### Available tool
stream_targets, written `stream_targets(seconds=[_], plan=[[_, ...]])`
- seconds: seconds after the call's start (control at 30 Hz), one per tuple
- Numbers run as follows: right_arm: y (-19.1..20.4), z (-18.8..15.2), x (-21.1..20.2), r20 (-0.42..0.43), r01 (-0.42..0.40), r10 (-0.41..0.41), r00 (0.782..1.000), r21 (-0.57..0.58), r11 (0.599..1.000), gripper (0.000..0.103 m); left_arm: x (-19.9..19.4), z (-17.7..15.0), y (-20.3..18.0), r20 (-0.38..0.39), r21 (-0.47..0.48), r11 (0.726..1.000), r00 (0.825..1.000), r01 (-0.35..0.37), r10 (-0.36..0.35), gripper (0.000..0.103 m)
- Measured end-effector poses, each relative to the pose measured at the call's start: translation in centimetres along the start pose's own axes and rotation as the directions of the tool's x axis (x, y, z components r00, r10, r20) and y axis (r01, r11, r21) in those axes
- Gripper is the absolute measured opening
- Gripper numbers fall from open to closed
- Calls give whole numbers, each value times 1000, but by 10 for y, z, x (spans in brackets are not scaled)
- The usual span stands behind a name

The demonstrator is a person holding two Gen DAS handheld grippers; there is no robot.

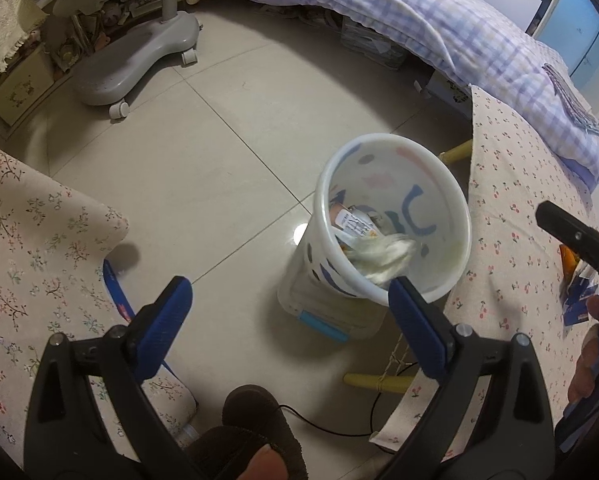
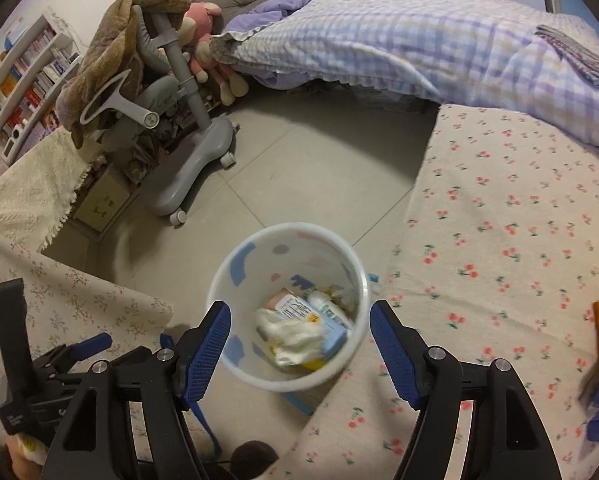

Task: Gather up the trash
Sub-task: 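Move both tools back over the mattress toward the blue boxes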

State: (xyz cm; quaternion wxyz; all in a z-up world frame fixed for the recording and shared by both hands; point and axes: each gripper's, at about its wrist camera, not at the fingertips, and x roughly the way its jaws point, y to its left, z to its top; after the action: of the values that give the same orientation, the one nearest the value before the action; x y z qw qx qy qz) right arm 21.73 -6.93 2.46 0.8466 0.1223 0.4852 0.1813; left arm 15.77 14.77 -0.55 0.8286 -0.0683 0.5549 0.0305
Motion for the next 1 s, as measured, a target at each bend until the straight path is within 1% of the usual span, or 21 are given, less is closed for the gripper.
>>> stream_targets(seconds=[0.1,0.33,0.6,0.83,1.0], plan=[[-10,-3,-13,4,25,-25,1000,16,1000,74,0,-1,-4,-11,11,1000,1000,30,-29,98],[-36,-19,-49,16,97,-98,995,39,994,75,1,-5,-25,-6,73,997,1000,29,-28,98],[-74,-35,-91,47,151,-155,987,81,985,76,6,-9,-56,-26,100,992,997,75,-73,100],[-117,-48,-119,62,221,-230,971,126,967,77,3,-15,-97,-24,182,979,996,94,-91,102],[-154,-60,-138,58,263,-277,959,182,947,77,2,-17,-120,-25,218,970,995,104,-101,102]])
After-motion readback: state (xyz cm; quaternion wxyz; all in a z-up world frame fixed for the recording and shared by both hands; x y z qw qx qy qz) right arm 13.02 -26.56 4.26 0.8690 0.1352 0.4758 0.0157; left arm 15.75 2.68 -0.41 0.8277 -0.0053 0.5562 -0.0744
